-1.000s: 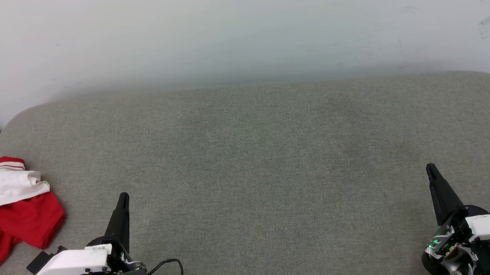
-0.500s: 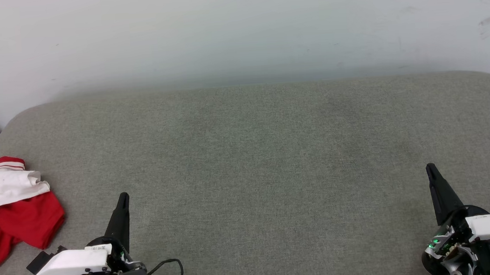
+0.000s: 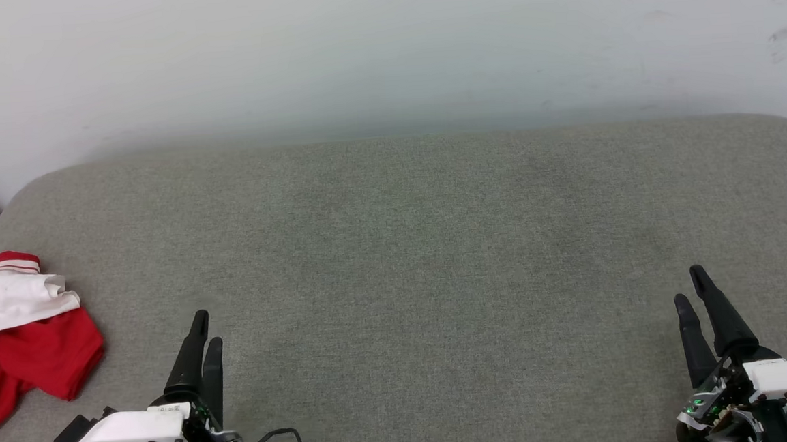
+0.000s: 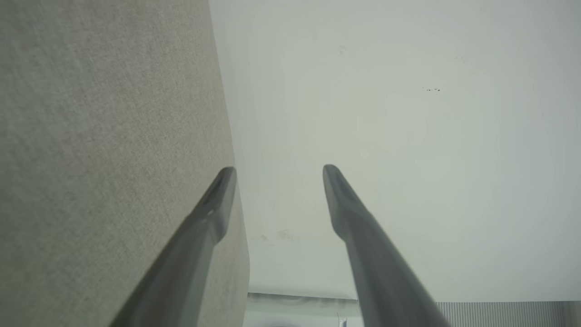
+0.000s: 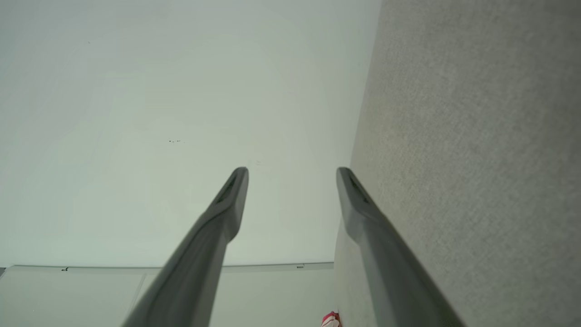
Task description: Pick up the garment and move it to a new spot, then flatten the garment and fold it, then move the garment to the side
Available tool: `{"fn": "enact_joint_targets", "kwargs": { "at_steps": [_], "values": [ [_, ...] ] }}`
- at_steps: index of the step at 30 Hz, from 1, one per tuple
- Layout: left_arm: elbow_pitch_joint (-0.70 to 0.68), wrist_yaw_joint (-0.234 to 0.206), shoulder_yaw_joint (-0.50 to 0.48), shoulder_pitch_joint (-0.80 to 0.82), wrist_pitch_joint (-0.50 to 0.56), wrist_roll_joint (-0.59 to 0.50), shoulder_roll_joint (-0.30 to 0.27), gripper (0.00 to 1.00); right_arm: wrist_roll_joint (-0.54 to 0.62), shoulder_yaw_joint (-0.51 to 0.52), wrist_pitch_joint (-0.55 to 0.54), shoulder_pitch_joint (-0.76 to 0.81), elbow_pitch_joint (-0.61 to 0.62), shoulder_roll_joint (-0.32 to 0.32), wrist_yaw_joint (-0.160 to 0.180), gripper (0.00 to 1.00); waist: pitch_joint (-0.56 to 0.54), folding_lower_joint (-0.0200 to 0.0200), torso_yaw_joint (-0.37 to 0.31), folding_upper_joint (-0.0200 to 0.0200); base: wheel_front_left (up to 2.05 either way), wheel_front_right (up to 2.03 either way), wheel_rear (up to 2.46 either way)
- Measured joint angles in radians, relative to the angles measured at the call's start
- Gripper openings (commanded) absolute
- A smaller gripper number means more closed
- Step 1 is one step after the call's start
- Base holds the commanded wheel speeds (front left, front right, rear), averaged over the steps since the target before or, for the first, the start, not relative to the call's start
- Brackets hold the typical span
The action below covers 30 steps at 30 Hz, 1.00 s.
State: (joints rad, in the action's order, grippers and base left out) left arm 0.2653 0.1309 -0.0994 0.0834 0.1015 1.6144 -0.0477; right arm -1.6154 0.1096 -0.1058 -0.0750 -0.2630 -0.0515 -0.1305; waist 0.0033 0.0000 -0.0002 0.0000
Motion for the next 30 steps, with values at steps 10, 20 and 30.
{"fn": "enact_joint_targets", "kwargs": {
  "at_steps": [10,20,30],
  "values": [
    [-0.04,0.0,0.051,0.007,-0.05,0.0,0.0,1.0,0.017,-0.025,0.037,0.0,0.042,0.0,0.0,1.0,0.0,0.0,-0.001,0.0,0.0,0.0,0.0],
    [-0.095,0.0,0.085,0.009,-0.094,-0.052,0.0,1.0,0.079,-0.057,0.09,0.0,0.082,-0.011,0.0,1.0,0.0,0.0,-0.003,0.0,0.0,0.0,0.0],
    [-0.129,0.0,0.114,0.009,-0.133,-0.22,0.0,1.0,0.285,-0.072,0.137,-0.001,0.107,-0.037,0.0,1.0,0.0,0.0,-0.004,0.0,0.0,0.0,0.0]
  ]
}}
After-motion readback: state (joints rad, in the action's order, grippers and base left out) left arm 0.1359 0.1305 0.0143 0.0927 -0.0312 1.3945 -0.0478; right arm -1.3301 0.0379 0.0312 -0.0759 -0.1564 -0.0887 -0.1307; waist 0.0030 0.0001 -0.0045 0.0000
